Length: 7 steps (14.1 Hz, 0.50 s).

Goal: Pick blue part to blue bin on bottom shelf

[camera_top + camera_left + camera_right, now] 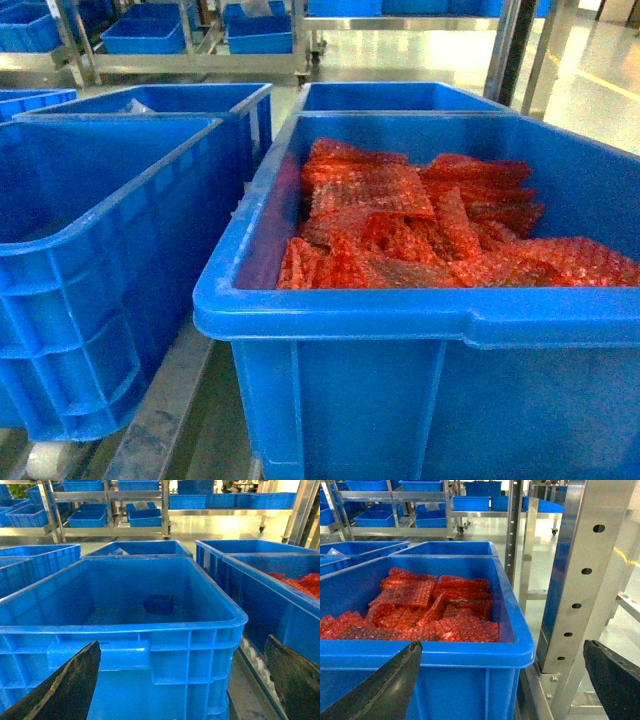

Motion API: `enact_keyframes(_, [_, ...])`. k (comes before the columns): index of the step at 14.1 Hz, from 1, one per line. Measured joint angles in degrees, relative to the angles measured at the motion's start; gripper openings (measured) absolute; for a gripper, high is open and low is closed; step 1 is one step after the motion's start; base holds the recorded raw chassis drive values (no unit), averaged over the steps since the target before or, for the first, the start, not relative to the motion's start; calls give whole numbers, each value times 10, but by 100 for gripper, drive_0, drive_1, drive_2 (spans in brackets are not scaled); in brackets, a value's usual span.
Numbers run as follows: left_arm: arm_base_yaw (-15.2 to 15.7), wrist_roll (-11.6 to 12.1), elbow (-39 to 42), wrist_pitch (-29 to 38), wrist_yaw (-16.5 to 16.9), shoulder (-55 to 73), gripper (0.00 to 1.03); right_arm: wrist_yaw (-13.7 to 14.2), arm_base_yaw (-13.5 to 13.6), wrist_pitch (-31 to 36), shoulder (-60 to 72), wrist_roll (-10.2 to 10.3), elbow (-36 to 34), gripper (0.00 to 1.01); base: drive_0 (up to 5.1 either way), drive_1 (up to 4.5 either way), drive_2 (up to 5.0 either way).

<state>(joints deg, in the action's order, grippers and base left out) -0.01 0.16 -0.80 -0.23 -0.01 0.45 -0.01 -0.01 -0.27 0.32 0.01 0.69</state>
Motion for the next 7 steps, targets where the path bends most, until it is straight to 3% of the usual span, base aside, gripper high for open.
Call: enact_keyframes(7, [0,0,0,0,0,0,98,0,0,0,0,0,0,98,0,0,0])
